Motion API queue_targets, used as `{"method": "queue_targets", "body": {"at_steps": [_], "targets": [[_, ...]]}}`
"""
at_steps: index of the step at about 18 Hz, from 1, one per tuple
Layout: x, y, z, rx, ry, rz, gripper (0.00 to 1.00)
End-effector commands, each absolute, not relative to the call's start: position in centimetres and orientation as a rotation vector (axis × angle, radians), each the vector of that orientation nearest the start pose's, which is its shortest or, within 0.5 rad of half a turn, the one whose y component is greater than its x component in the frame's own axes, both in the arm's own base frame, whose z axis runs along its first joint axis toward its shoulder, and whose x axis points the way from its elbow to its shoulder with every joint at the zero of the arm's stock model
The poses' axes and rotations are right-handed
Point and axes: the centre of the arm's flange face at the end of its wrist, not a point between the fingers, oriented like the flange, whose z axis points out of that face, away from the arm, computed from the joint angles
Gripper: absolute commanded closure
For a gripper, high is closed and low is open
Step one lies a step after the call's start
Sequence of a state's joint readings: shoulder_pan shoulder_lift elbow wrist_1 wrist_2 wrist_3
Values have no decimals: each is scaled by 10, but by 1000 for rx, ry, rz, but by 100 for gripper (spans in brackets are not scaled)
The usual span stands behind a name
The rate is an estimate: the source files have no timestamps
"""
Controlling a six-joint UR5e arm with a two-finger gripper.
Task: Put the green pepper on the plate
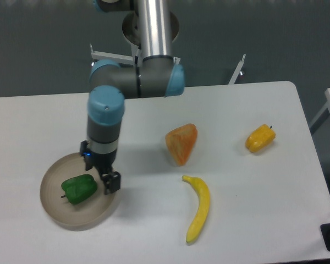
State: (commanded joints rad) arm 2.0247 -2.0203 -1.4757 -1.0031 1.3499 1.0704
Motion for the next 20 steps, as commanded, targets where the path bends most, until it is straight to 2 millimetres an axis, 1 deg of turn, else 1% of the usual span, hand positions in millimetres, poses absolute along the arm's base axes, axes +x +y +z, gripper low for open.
{"method": "queue_targets", "body": {"at_steps": [3,6,8,10,11,12,15,17,20], "targets": [[-200,651,347,-2701,927,-5,0],[-237,634,359,-2683,971,38,0],[-264,625,362,-2683,978,64,0],[-290,615,368,-2703,997,123,0],[-299,611,372,-2715,1017,162,0],[-306,610,372,-2725,1039,186,0],[-318,610,374,-2730,1069,219,0],[-320,612,370,-2739,1069,221,0],[-320,613,370,-2739,1071,224,0]]}}
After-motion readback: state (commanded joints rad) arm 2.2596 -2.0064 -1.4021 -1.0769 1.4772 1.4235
